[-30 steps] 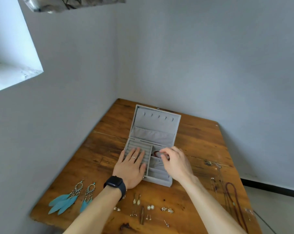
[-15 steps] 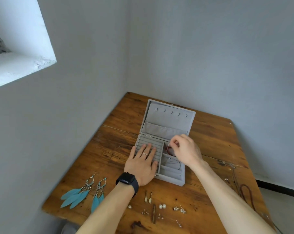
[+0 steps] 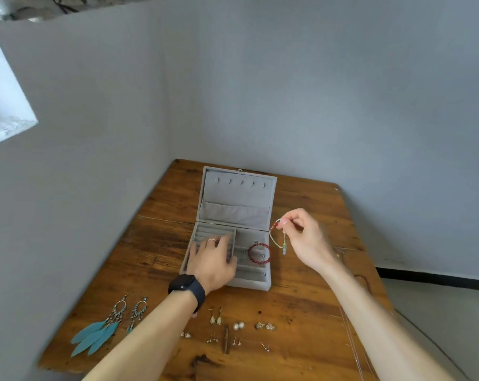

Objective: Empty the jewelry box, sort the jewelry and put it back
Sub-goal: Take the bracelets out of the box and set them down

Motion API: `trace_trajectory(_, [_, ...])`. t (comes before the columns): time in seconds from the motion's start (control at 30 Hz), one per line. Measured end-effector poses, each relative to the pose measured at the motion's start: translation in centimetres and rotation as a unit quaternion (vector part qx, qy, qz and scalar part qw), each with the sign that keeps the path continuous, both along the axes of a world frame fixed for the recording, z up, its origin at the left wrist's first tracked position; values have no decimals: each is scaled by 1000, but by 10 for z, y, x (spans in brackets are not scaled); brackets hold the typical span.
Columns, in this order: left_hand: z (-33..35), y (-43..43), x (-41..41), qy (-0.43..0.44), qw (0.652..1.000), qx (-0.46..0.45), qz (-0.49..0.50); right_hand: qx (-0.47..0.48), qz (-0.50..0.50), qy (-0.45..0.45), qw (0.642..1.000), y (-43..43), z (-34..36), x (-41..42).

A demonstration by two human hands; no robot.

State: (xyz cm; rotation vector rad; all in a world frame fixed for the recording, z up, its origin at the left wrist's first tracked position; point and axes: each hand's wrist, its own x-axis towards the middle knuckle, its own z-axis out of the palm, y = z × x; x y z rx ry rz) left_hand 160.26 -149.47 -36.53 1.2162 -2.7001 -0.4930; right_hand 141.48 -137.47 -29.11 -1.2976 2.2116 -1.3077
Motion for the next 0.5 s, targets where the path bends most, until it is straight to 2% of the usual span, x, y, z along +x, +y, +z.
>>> trace_trajectory(0.07, [9,13,-18,51,999,7,-15,1,-2,-9,1000,11,0,2])
trace_trajectory(0.13, [15,26,-38,58,997,-5,-49,-1,-9,-18,1000,23,-1,3])
trace_trajectory(0.23, [19,37,-60,-12,994,-46,-94,-13,-19,-29,999,43,-5,5])
trace_trajectory(0.33, [20,38,-72,-90,986,-105,-93,-24,-23,-40,999,62,-8,5])
trace_trajectory(0.5, [22,30,-76,-115,977,-150,-95,-24,-39,-48,998,92,-7,-7])
